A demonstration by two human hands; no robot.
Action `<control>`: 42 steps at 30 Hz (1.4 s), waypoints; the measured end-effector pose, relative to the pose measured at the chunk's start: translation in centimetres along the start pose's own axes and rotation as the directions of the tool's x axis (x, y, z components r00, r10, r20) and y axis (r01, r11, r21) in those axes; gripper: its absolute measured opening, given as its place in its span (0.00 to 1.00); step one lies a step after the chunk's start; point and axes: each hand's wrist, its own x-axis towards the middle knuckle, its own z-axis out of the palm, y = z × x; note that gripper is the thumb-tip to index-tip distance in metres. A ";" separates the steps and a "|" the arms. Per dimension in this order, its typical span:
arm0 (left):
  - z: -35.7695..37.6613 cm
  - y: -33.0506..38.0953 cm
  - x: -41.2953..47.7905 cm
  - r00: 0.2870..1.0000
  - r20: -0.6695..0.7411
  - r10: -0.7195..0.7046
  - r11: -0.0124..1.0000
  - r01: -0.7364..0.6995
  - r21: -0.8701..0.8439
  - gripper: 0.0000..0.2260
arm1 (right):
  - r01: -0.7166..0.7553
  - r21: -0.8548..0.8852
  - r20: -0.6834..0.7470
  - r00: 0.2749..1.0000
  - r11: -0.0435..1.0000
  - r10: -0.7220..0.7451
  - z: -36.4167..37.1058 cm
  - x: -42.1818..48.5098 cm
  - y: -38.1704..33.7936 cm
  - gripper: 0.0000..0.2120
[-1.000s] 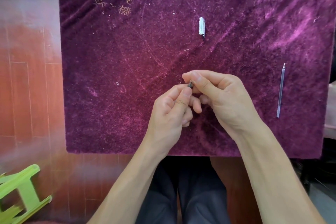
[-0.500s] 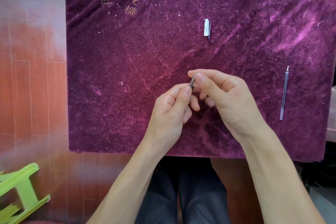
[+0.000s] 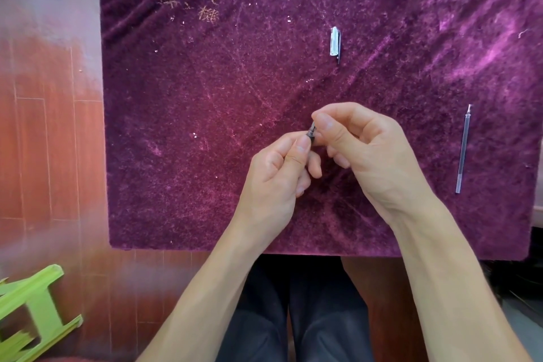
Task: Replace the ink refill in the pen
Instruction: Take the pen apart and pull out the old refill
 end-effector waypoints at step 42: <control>-0.1 0.6 0.8 0.999 0.031 0.011 1.000 -0.011 0.000 0.15 | -0.034 -0.031 0.113 0.993 0.999 0.037 -0.9 1.2 -0.3 0.07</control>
